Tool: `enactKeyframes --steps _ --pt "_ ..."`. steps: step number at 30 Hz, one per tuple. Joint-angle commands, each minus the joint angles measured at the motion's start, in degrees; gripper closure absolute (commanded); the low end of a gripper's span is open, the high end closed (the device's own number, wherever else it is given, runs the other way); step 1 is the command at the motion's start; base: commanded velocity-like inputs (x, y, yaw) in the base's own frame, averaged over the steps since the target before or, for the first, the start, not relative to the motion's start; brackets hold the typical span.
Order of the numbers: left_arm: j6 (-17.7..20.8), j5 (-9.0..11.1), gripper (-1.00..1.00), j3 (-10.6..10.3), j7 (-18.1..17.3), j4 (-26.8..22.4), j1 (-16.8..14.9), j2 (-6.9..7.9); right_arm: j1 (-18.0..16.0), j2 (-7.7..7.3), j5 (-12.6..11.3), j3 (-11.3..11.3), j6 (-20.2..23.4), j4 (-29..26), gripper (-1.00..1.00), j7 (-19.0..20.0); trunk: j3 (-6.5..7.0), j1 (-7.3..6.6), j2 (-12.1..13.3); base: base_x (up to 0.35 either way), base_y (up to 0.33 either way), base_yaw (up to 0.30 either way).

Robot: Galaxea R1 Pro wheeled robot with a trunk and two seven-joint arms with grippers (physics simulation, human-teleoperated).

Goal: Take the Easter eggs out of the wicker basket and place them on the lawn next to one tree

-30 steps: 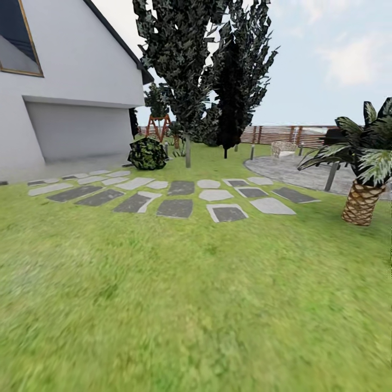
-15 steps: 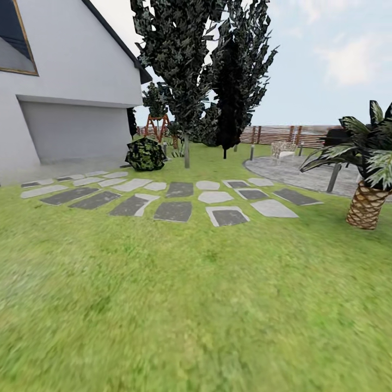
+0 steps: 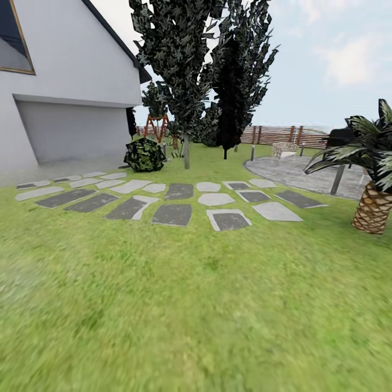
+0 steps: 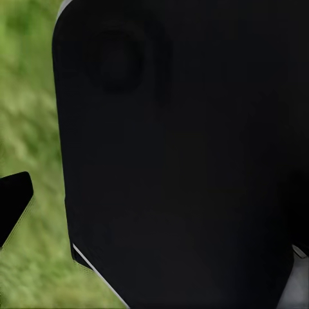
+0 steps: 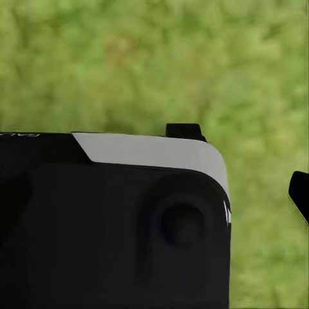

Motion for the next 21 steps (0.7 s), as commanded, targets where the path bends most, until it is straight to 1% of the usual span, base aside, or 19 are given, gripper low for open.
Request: enactKeyframes --steps 1,15,21 --pt "0.1 0.1 -1.0 0.1 -0.2 -0.1 0.0 0.01 0.0 -0.02 0.0 0.0 -0.2 0.1 -1.0 0.0 -0.05 0.03 0.0 0.317 0.0 0.0" --pt "0.1 0.2 -1.0 0.2 -0.2 -0.1 0.0 0.01 0.0 -0.03 0.0 0.0 -0.2 0.1 -1.0 0.0 -0.05 0.03 0.0 0.317 0.0 0.0" --pt "0.1 0.3 -1.0 0.2 -0.3 -0.1 0.0 0.06 0.0 -0.03 0.0 0.0 -0.2 0.1 -1.0 0.0 -0.05 0.03 0.0 0.317 -0.051 0.0"
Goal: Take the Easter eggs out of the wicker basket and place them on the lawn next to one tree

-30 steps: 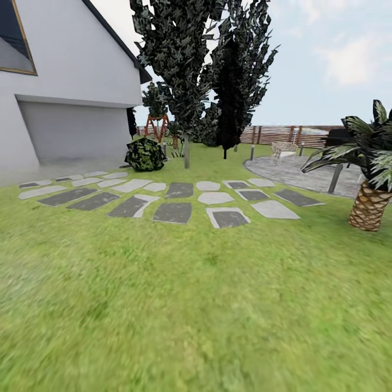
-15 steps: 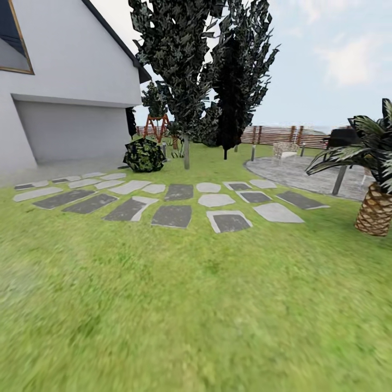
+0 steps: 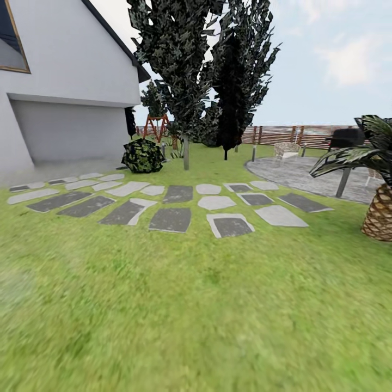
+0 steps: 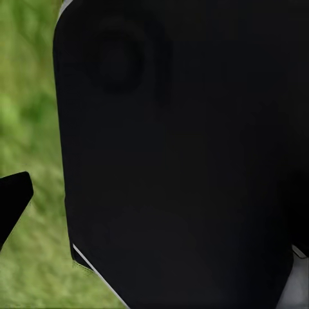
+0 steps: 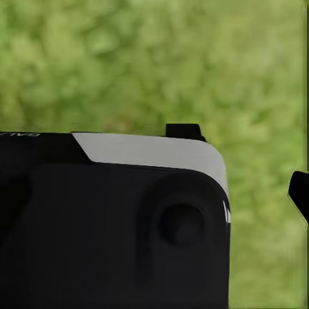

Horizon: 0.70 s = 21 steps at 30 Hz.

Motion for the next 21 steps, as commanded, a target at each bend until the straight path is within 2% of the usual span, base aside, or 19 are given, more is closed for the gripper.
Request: enactKeyframes --steps 1,21 --pt "0.1 0.2 -1.0 0.1 -0.3 -0.1 0.0 0.03 0.0 -0.01 0.0 0.0 -0.2 0.1 -1.0 0.0 -0.05 0.03 0.0 0.317 -0.068 0.0" --pt "0.1 0.2 -1.0 0.2 -0.2 -0.1 0.0 -0.02 0.0 -0.01 0.0 0.0 -0.2 0.1 -1.0 0.0 -0.05 0.03 0.0 0.317 -0.075 0.0"
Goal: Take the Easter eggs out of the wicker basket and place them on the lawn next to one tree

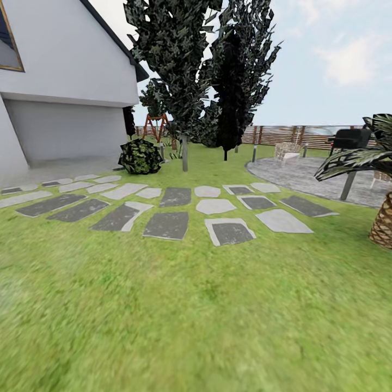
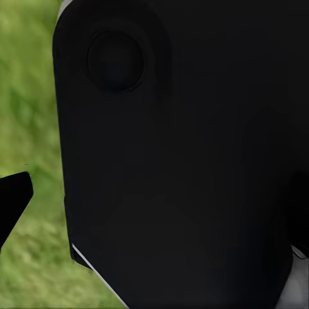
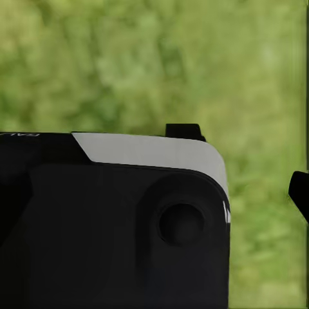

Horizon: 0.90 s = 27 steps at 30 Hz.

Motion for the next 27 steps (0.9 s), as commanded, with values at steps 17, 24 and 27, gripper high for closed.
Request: enactKeyframes --steps 17,24,27 --pt "0.1 0.3 -1.0 0.1 -0.2 -0.1 0.0 0.25 0.0 0.0 0.0 0.0 -0.2 0.1 -1.0 0.0 -0.05 0.03 0.0 0.317 -0.093 0.0" --pt "0.1 0.3 -1.0 0.2 0.0 -0.1 0.0 0.24 0.0 -0.01 0.0 0.0 -0.2 0.1 -1.0 0.0 -0.05 0.03 0.0 0.317 -0.098 0.0" --pt "0.1 0.3 -1.0 0.1 0.0 -0.1 0.0 0.26 0.0 -0.01 0.0 0.0 -0.2 0.1 -1.0 0.0 -0.05 0.03 0.0 0.317 -0.102 0.0"
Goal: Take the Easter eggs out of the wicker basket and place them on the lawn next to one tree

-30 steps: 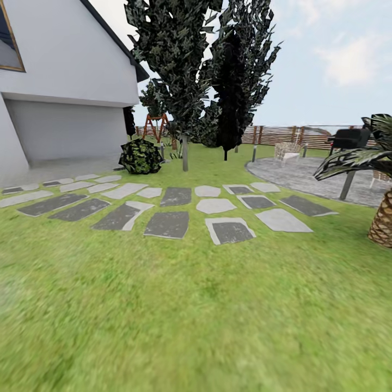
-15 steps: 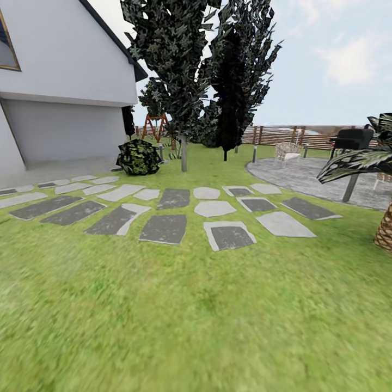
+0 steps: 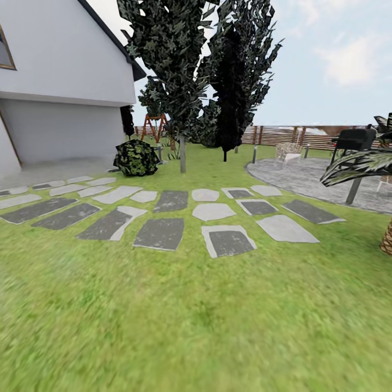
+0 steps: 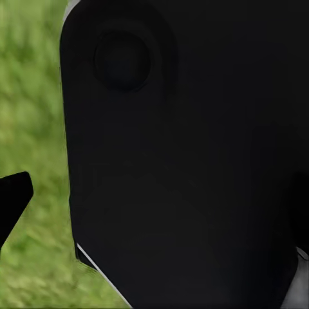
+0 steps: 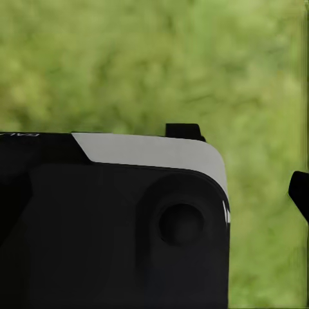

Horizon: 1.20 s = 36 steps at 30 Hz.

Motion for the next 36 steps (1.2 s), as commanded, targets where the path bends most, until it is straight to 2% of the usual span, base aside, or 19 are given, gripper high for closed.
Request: enactKeyframes --steps 1,21,27,36 --pt "0.1 0.2 -1.0 0.1 -0.3 -0.1 0.0 0.02 0.0 0.0 0.0 0.0 -0.2 0.1 -1.0 0.0 -0.05 0.03 0.0 0.317 -0.103 0.0" --pt "0.1 0.2 -1.0 0.1 -0.3 -0.1 0.0 0.02 0.0 0.05 0.0 0.0 -0.2 0.1 -1.0 0.0 -0.05 0.03 0.0 0.317 -0.101 0.0" --pt "0.1 0.2 -1.0 0.2 -0.4 -0.1 0.0 0.05 0.0 0.35 -0.1 -0.1 -0.2 -1.0 -1.0 0.0 -0.05 0.03 0.0 0.323 -0.026 0.0" --pt "0.1 0.2 -1.0 0.1 -0.4 -0.1 0.0 0.06 0.0 0.03 0.0 0.0 -0.2 -0.8 -1.0 0.0 -0.05 0.03 0.0 0.33 -0.002 0.0"
